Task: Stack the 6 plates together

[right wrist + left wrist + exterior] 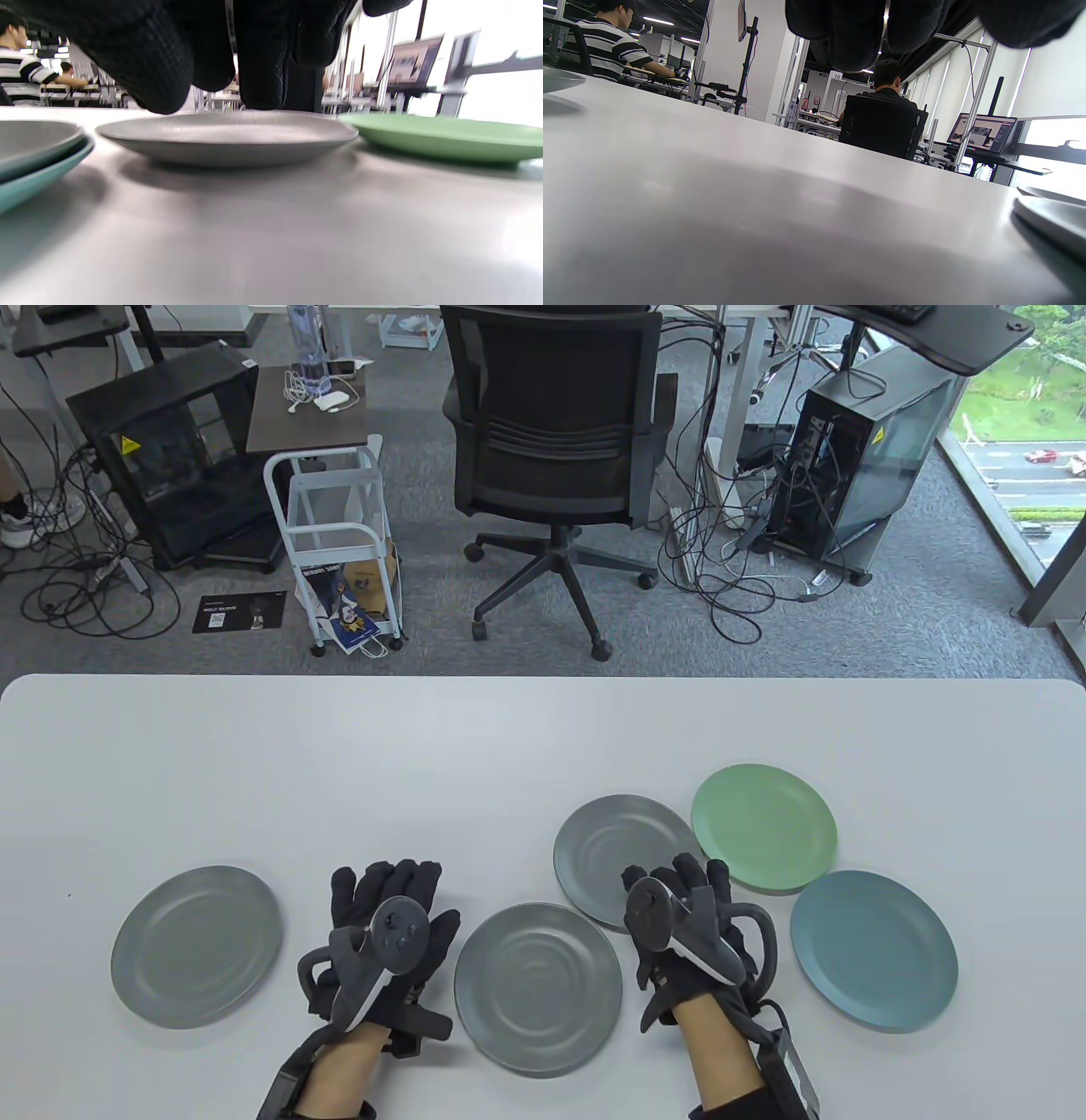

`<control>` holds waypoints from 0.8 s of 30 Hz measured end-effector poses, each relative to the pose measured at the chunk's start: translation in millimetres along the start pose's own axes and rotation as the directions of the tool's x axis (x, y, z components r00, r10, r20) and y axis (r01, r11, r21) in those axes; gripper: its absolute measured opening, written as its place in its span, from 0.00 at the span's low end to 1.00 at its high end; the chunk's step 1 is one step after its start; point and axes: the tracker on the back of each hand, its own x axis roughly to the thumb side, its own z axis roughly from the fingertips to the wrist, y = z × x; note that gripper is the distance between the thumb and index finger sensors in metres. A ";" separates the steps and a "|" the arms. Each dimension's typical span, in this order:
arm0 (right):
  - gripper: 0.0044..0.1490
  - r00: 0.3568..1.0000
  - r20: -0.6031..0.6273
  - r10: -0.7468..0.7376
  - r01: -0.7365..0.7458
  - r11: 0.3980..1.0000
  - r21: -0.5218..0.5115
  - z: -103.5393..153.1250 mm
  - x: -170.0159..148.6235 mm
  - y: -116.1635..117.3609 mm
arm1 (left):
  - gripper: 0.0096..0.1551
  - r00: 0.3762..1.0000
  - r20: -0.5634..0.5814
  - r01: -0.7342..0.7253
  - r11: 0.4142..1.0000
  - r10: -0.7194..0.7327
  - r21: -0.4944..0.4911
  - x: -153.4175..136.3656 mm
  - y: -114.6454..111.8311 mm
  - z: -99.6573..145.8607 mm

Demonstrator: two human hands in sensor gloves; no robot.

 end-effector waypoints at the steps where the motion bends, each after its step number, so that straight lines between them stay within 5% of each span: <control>1: 0.35 0.999 0.021 -0.024 0.024 0.999 0.034 -0.7 0.1 1.8 | 0.41 1.000 0.001 0.000 1.000 0.000 -0.001 0.1 -0.3 0.0; 7: 0.35 0.999 0.024 0.049 -0.053 0.979 0.195 -6.3 2.1 16.6 | 0.40 1.000 0.010 -0.009 1.000 0.009 0.012 0.7 0.0 0.7; 12: 0.28 0.996 0.026 0.090 -0.091 0.994 0.052 -7.2 6.2 17.7 | 0.40 1.000 0.008 0.009 1.000 -0.009 -0.001 0.7 -1.8 0.4; 24: 0.25 0.995 0.026 0.098 -0.095 0.990 -0.099 -3.1 10.1 13.2 | 0.40 1.000 0.007 0.017 1.000 -0.017 -0.002 1.7 -1.8 0.8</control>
